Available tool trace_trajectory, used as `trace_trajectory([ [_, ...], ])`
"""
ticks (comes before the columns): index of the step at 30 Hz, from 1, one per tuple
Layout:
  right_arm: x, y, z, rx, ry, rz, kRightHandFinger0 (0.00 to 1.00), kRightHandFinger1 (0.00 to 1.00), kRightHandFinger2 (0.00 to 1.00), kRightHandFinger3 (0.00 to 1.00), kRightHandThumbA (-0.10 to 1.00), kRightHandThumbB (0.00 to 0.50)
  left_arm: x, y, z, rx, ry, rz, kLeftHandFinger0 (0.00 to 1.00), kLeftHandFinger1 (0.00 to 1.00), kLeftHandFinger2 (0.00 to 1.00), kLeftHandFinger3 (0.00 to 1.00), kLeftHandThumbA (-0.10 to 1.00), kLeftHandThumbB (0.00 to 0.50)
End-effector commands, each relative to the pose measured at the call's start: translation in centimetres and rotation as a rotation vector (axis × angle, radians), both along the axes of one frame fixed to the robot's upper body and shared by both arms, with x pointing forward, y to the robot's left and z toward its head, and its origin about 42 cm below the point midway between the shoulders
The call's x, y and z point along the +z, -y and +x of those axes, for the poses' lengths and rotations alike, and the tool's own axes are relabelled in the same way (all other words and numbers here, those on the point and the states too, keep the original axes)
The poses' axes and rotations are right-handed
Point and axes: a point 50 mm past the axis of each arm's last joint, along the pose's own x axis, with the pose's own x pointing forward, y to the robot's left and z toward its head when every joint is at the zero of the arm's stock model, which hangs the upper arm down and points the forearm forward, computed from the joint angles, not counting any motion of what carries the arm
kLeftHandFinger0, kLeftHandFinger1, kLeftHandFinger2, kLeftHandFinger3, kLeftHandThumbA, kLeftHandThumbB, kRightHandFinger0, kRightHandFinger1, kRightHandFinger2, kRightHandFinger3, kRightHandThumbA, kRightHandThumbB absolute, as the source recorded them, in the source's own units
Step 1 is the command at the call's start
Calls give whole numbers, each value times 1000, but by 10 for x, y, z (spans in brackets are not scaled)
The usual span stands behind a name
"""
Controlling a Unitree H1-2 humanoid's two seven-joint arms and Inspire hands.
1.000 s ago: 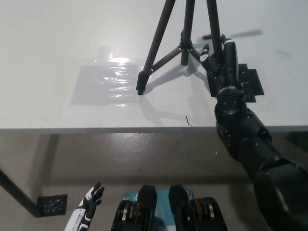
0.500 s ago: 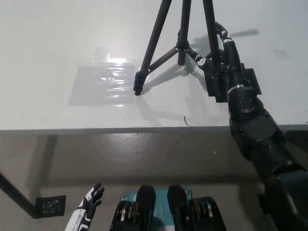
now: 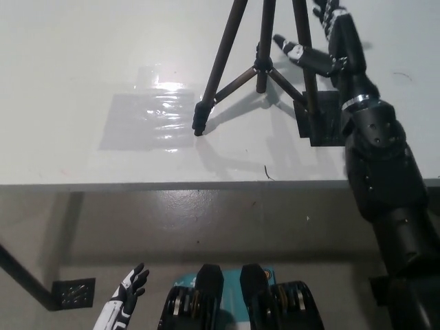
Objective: A tripod lies near the right hand side of the table and the robot grab a leg of the tripod using its right hand and put it up right.
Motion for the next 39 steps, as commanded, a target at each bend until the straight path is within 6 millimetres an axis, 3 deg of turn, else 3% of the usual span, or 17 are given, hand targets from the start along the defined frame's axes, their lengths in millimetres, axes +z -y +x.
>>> trace_trajectory([
  [1,188,22,-102,272,512,155,1000,1000,1000,1000,796,500,8,1,-5,-41,41,26,1000,1000,1000,1000,1000,342],
  [5,174,34,-140,217,602,97,1000,1000,1000,1000,849,500,7,-1,-4,-41,48,27,1000,1000,1000,1000,1000,325],
  [10,137,42,-208,58,731,10,1000,1000,1000,1000,970,500,10,-2,0,-38,31,15,1000,1000,1000,1000,1000,344],
  [13,100,38,-262,87,863,44,1000,1000,1000,1000,910,500,11,-3,2,-34,39,11,1000,1000,1000,1000,1000,344],
  [15,82,34,-281,105,888,31,1000,1000,1000,1000,908,500,12,-4,3,-36,38,8,1000,1000,1000,1000,1000,351],
  [18,34,21,-333,161,844,55,1000,1000,1000,1000,719,500,11,-5,3,-36,61,-16,1000,1000,1000,1000,1000,352],
  [21,13,4,-366,80,716,109,1000,1000,1000,1000,885,450,12,-1,7,-36,70,-48,1000,1000,1000,1000,1000,351],
  [22,-2,-4,-373,90,666,84,1000,1000,1000,1000,948,478,12,-2,9,-33,87,-54,1000,1000,1000,1000,1000,327],
  [24,-15,-2,-363,87,660,6,1000,1000,1000,1000,1000,488,11,-3,10,-32,102,-54,1000,1000,1000,1000,1000,311],
  [25,-23,-2,-362,109,615,25,1000,1000,1000,1000,891,500,12,-1,9,-36,101,-59,1000,1000,1000,1000,1000,300],
  [28,-47,3,-363,75,493,20,1000,1000,1000,1000,925,500,13,3,7,-55,105,-71,1000,1000,1000,1000,1000,305],
  [29,-69,6,-357,36,396,3,1000,1000,1000,1000,1000,428,15,4,7,-64,112,-70,1000,1000,1000,1000,1000,315],
  [30,-76,7,-355,31,366,6,1000,1000,1000,1000,1000,430,15,5,8,-65,115,-69,1000,1000,1000,1000,1000,317],
  [31,-100,12,-349,47,258,18,1000,1000,1000,1000,1000,430,17,5,8,-70,119,-69,1000,1000,1000,1000,1000,316],
  [33,-123,15,-339,-3,174,22,1000,1000,1000,1000,1000,346,17,5,9,-81,115,-64,1000,1000,1000,1000,1000,324],
  [36,-167,19,-324,-54,10,43,1000,1000,1000,1000,1000,410,16,5,8,-87,115,-71,1000,1000,1000,1000,1000,342],
  [39,-195,19,-312,-58,-94,77,1000,1000,1000,1000,1000,425,16,5,7,-93,117,-74,1000,1000,1000,1000,1000,334],
])
